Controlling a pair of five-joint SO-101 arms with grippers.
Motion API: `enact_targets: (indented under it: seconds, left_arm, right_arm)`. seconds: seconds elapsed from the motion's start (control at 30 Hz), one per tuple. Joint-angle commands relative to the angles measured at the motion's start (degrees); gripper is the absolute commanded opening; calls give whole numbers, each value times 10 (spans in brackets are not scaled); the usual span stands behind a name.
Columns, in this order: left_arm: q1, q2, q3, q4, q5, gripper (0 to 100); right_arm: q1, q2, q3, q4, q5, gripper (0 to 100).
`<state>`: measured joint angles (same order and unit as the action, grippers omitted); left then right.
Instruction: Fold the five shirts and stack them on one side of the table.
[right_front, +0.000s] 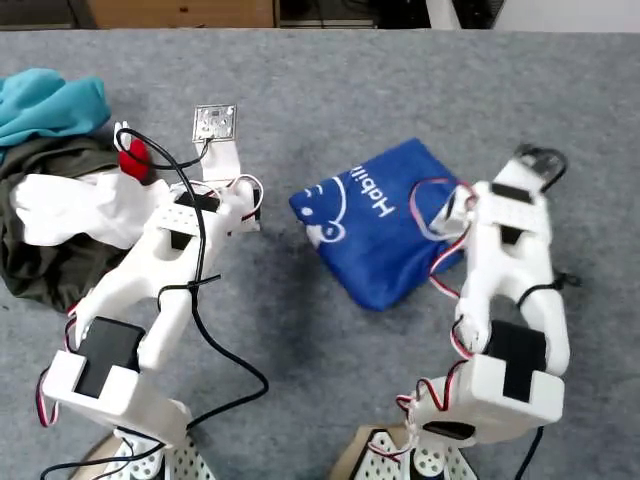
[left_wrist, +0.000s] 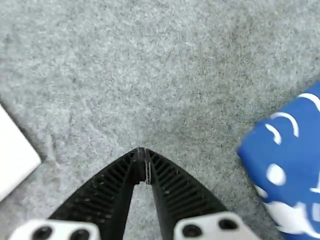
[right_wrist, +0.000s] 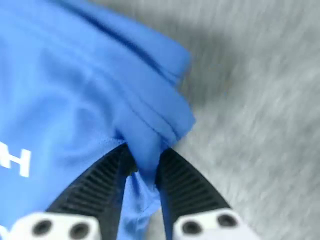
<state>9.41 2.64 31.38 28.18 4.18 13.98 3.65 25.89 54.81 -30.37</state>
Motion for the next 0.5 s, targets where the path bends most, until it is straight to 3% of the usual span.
enact_targets:
  seconds: [0.0,0.17,0.47]
  left_arm:
    - [6,-9,-11,-6,-2,19]
    - [6,-9,-11,-6,-2,19]
    - [6,-9,-11,-7,-2,19]
  right_arm:
    - [49,15,-80,-50,54,2]
    - [121,90,-151,-136,111,2]
    - [236,223,-296,-135,117,2]
